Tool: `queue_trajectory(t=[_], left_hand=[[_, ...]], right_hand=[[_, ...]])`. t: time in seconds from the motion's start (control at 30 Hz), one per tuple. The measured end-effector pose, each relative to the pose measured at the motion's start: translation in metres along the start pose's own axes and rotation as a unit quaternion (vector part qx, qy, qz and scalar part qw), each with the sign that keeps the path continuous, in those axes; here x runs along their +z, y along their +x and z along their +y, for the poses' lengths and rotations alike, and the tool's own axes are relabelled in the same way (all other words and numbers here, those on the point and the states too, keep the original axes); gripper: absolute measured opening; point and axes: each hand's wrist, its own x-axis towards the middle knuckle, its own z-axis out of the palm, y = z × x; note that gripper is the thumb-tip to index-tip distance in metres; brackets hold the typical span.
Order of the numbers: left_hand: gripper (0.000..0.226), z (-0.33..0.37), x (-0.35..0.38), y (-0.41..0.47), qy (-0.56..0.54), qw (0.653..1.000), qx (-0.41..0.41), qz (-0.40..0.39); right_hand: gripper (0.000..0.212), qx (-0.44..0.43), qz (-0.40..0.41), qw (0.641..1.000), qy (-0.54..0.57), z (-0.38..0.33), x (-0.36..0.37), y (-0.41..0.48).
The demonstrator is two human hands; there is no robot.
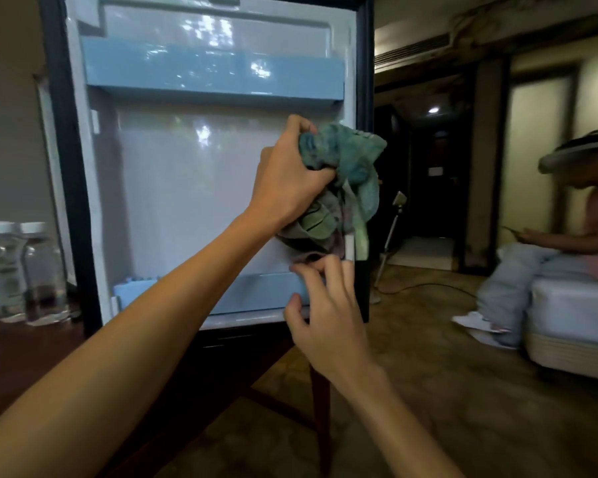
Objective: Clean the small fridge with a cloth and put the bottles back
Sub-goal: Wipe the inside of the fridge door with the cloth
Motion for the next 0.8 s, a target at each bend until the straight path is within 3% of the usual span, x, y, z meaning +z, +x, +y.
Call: queue_trajectory(t=[0.1, 0.2, 0.37, 0.57, 0.67, 0.8], left_hand=[[0.043, -0.009, -0.006, -0.01, 0.039, 0.995, 0.056, -0.066], [0.045, -0.024, -0.012, -0.029, 0.134, 0.969, 0.118, -0.173], [0.042, -0.031, -0.014, -0.025, 0.162, 0.949, 0.123, -0.242], [0.038, -0.034, -0.014, -0.037, 0.175, 0.945, 0.105, -0.256], [0.037, -0.039, -0.015, -0.039, 0.137, 0.954, 0.067, -0.26], [0.068, -0.058, -0.04, -0.049, -0.018, 0.962, -0.025, -0.271]], right_hand=[[0.028, 0.005, 0.003, 1.0, 0.009, 0.0, 0.001, -0.001], [0.021, 0.001, -0.028, 0.999, -0.015, 0.004, 0.0, -0.005], [0.027, -0.007, -0.081, 0.994, -0.07, 0.001, -0.007, -0.011], [0.026, -0.075, 0.135, 0.985, -0.075, -0.02, -0.035, -0.011], [0.049, -0.062, 0.08, 0.984, -0.145, -0.021, -0.038, 0.017], [0.068, -0.035, -0.028, 0.984, -0.173, -0.006, -0.03, 0.044]])
